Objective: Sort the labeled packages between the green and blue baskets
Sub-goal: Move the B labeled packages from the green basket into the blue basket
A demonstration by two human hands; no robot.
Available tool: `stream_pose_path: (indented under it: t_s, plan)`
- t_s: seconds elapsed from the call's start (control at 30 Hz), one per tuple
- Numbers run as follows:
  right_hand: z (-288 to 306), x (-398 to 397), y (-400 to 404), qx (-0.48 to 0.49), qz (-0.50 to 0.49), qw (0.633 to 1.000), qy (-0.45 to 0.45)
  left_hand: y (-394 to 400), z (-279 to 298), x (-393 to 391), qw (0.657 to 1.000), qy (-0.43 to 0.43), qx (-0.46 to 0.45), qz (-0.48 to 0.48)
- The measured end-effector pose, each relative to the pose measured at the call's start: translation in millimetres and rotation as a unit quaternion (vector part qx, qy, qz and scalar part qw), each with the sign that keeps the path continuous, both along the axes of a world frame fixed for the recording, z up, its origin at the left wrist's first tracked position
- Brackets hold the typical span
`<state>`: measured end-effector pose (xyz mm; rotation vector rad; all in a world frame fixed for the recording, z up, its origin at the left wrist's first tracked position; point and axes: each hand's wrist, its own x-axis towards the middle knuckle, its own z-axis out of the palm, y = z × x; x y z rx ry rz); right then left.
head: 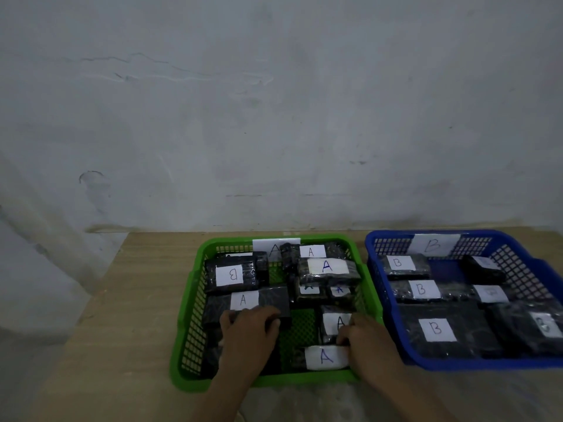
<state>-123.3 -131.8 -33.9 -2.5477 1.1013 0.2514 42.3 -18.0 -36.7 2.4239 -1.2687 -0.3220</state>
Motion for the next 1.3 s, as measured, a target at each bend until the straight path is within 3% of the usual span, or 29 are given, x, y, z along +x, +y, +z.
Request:
stream_pose_path:
  t_s: [0.1, 0.2, 0.37, 0.47, 0.7, 0.83, 0.97, 1.1, 1.23, 1.3]
  plan:
    - [3.8, 7.5, -2.5, 0.001, -0.017, 0.997, -0.070, -3.5, 5.1, 8.1, 0.996, -0.008, -0.064, 0.067]
    - [10.4, 22.0, -3.8, 0.018, -0.020, 0.979, -0.201, -2.2, 9.4, 26.1, 0.988, 0.005, -0.112, 0.105]
    - [15.5, 68.5, -3.0, 0.024, 0.016, 0.945, -0.327, 0.9, 11.1, 57.4, 0.983, -0.023, -0.079, 0.165]
    - [12.7, 100.1, -8.1, 0.004, 0.038, 0.943, -0.332, -2.9, 8.0, 77.7, 0.983, -0.071, -0.045, 0.165]
    - [-8.0, 162.2, -16.7, 0.081, 0.042, 0.964, -0.249, -26.5, -7.2, 113.1, 0.980, -0.139, 0.134, 0.043]
    - [-16.6, 180.3, -20.0, 0.090, 0.035, 0.976, -0.196, -33.8, -7.0, 121.3, 0.979, -0.145, 0.137, 0.042]
    - [-13.7, 185.5, -17.3, 0.130, 0.010, 0.965, -0.229, -29.8, -3.9, 120.2, 0.994, -0.084, 0.032, 0.057]
    - [5.9, 173.8, -14.6, 0.280, -0.055, 0.888, -0.360, -25.1, 8.3, 112.0, 0.990, 0.011, -0.094, 0.105]
    - [29.0, 155.1, -12.3, 0.340, -0.082, 0.835, -0.425, -25.6, 28.4, 94.6, 0.944, 0.231, -0.213, 0.097]
    - [40.2, 142.2, -11.5, 0.351, -0.066, 0.828, -0.432, -23.9, 40.1, 81.9, 0.914, 0.306, -0.254, 0.075]
